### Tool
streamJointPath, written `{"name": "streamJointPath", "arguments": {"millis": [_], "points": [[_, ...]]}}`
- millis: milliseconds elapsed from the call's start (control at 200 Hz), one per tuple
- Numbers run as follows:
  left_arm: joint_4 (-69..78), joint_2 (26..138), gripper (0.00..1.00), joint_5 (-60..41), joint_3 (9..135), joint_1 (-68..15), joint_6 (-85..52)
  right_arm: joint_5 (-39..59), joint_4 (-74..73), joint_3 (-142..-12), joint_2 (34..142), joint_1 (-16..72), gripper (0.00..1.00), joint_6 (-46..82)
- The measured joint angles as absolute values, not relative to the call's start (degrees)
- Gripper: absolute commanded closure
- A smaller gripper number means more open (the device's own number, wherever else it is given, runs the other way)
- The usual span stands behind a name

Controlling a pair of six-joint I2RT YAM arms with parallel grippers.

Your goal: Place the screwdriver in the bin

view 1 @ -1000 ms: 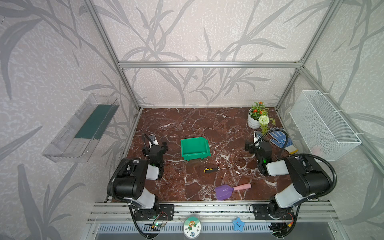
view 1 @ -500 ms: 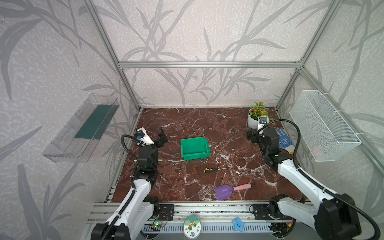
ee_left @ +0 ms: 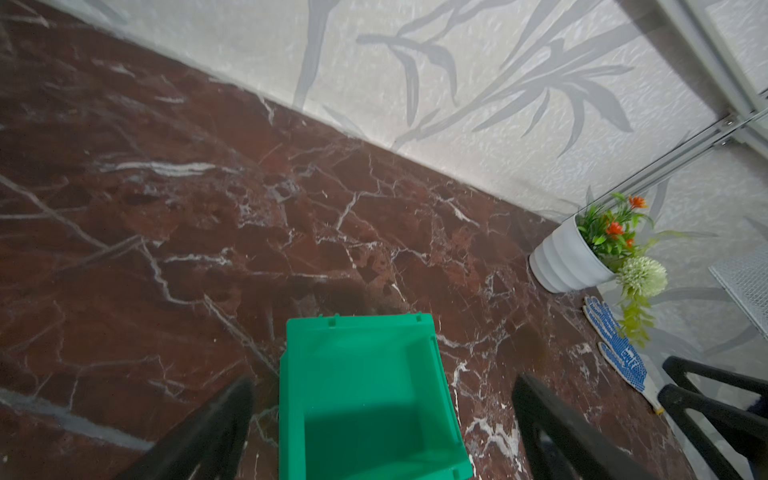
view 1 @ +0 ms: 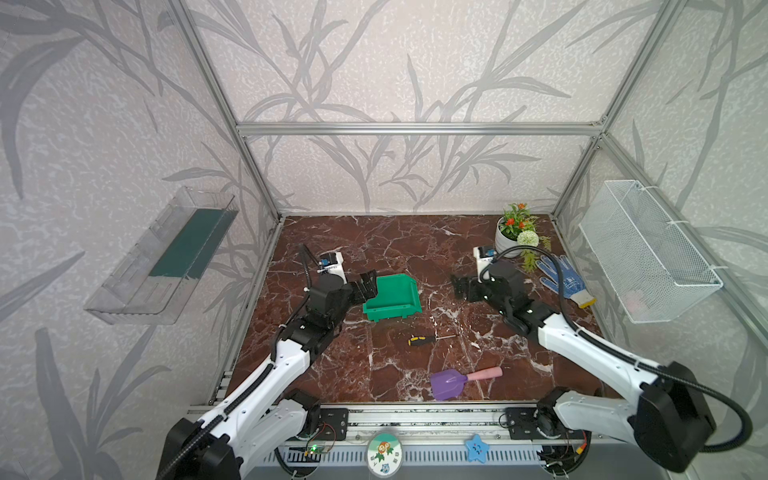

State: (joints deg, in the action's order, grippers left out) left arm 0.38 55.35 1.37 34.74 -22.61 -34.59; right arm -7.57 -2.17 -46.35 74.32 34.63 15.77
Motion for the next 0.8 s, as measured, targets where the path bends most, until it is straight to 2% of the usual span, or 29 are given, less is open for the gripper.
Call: {"name": "streamJointPath", "arguments": {"millis": [265, 410, 655, 805], "points": [[-5.8, 53.8, 0.01, -1.6, 34.3, -22.7, -37.7, -6.9, 7.5, -64.0, 96.3, 44.2, 0.01, 17.3], [-8.2, 53.6, 0.01, -3.6, 34.3, -22.7, -37.7, -6.1, 10.3, -69.3, 104.5, 46.6, 0.02, 19.3], [-9.1, 49.6, 0.01, -4.2, 31.0, -22.7, -37.3, -7.1, 13.9, -72.9, 110.8, 46.1, 0.28, 23.2], [-9.8, 48.9, 0.01, -4.3, 30.6, -22.7, -36.6, -8.3, 15.6, -74.4, 113.0, 46.0, 0.51, 25.1]]}}
